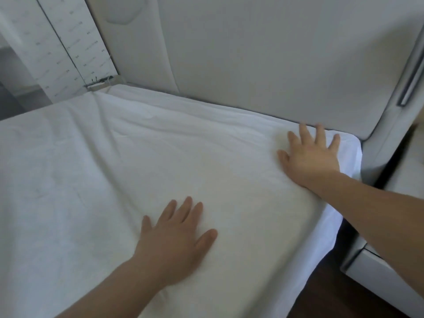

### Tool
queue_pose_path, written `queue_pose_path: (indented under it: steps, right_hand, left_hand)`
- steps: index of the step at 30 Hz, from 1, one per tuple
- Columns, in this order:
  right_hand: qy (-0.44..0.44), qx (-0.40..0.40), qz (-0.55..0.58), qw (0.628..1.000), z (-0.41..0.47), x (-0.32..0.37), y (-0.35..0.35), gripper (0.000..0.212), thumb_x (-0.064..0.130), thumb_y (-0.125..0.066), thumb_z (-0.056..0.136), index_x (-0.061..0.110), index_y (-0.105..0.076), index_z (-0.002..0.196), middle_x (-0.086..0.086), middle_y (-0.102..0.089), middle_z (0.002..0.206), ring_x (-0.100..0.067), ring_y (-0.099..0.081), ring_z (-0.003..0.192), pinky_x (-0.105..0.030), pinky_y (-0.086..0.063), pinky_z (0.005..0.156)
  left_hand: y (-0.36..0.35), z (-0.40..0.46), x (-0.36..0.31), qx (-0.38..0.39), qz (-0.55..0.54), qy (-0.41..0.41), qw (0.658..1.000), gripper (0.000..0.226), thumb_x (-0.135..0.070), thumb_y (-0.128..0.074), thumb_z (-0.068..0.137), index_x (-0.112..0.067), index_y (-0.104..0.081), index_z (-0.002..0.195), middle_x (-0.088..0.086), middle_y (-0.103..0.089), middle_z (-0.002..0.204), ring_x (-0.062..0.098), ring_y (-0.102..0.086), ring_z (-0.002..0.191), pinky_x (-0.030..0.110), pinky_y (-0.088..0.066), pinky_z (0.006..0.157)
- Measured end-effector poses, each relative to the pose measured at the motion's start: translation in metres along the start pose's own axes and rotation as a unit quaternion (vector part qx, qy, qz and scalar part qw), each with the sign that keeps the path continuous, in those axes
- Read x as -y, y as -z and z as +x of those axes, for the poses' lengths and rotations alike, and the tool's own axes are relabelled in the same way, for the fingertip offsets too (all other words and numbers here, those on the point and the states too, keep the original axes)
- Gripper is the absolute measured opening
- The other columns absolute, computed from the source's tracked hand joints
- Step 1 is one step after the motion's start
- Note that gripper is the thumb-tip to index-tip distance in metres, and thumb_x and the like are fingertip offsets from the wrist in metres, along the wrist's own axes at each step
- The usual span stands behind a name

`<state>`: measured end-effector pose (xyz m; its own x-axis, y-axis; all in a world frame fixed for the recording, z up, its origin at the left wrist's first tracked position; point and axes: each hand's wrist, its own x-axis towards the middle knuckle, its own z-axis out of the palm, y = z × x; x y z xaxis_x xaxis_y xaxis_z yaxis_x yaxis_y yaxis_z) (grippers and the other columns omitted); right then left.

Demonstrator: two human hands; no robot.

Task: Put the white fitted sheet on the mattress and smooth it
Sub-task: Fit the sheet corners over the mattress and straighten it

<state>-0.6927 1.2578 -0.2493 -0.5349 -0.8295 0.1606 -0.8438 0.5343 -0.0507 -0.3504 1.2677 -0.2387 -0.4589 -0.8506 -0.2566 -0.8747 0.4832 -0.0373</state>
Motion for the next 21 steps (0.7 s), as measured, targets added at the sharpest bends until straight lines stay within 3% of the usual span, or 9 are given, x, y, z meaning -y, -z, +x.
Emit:
queue_pose_path:
  steps: [3,6,9,13,15,16,18,21]
  right_hand:
    - [0.146,-0.019,0.07,0.987,-0.054,0.063,0.027,0.069,0.068,-0.019,0.099,0.033,-0.023,0.159,0.004,0.001,0.171,-0.033,0.011,0.156,-0.071,0.001,0.118]
    - [0.264,0.076,0.127,0.953,-0.125,0.133,0.032,0.065,0.074,-0.021,0.097,0.046,-0.022,0.156,0.012,-0.002,0.171,-0.025,0.009,0.157,-0.072,0.004,0.117]
    - [0.282,0.124,0.045,0.95,-0.162,0.152,0.006,0.066,0.073,-0.013,0.097,0.046,-0.016,0.157,0.011,-0.007,0.171,-0.026,0.001,0.157,-0.073,0.002,0.115]
    - [0.25,0.048,-0.048,0.966,-0.188,0.15,0.027,0.065,0.06,-0.019,0.103,0.03,-0.018,0.161,0.001,-0.004,0.172,-0.034,0.003,0.157,-0.074,0.001,0.115]
    - [0.313,0.017,-0.023,0.949,-0.224,0.163,0.047,0.067,0.061,-0.018,0.102,0.031,-0.017,0.162,0.002,-0.002,0.172,-0.03,0.004,0.158,-0.073,-0.001,0.117]
    - [0.341,0.032,0.012,0.94,-0.246,0.169,0.054,0.068,0.064,-0.014,0.099,0.034,-0.018,0.16,0.005,-0.004,0.172,-0.027,0.002,0.158,-0.071,-0.003,0.119]
    - [0.364,0.109,0.057,0.923,-0.291,0.177,0.055,0.07,0.068,-0.008,0.095,0.041,-0.02,0.158,0.01,-0.007,0.171,-0.021,-0.002,0.158,-0.067,-0.005,0.121]
    - [0.322,0.149,0.02,0.935,-0.331,0.173,0.037,0.065,0.068,-0.007,0.098,0.046,-0.01,0.158,0.011,-0.001,0.171,-0.021,0.003,0.158,-0.067,-0.001,0.12]
  left_hand:
    - [0.005,-0.033,0.024,-0.009,-0.032,0.072,0.997,0.085,-0.084,-0.007,0.086,-0.044,0.009,0.159,-0.016,0.022,0.167,0.016,0.017,0.156,0.063,-0.002,0.123]
    - [-0.011,-0.06,0.052,0.022,0.006,0.082,0.996,0.088,-0.084,0.007,0.077,-0.048,0.021,0.156,-0.014,0.026,0.167,0.022,0.018,0.156,0.061,-0.004,0.123]
    - [-0.022,-0.08,0.065,0.036,0.003,0.081,0.996,0.082,-0.08,-0.001,0.088,-0.042,0.019,0.158,-0.01,0.024,0.168,0.027,0.012,0.157,0.06,-0.006,0.124]
    - [-0.023,-0.136,0.074,-0.058,0.009,0.034,0.998,0.079,-0.077,-0.005,0.094,-0.039,0.024,0.157,-0.011,0.031,0.165,0.021,0.022,0.155,0.057,0.0,0.125]
    - [-0.039,-0.168,0.077,0.021,0.024,0.014,0.999,0.08,-0.078,-0.007,0.094,-0.039,0.022,0.158,-0.011,0.028,0.166,0.022,0.019,0.156,0.057,-0.001,0.125]
    - [-0.044,-0.179,0.077,0.058,0.02,0.016,0.998,0.08,-0.077,-0.011,0.095,-0.037,0.017,0.16,-0.01,0.022,0.168,0.023,0.013,0.157,0.057,-0.004,0.125]
    - [-0.042,-0.197,0.077,0.051,0.0,0.032,0.998,0.076,-0.07,-0.022,0.1,-0.033,-0.005,0.163,-0.003,-0.003,0.172,0.025,-0.01,0.157,0.057,-0.015,0.123]
    - [-0.022,-0.244,0.074,0.041,-0.015,0.048,0.998,0.06,-0.06,-0.036,0.1,-0.029,-0.038,0.152,-0.001,-0.044,0.154,0.025,-0.042,0.141,0.06,-0.02,0.119]
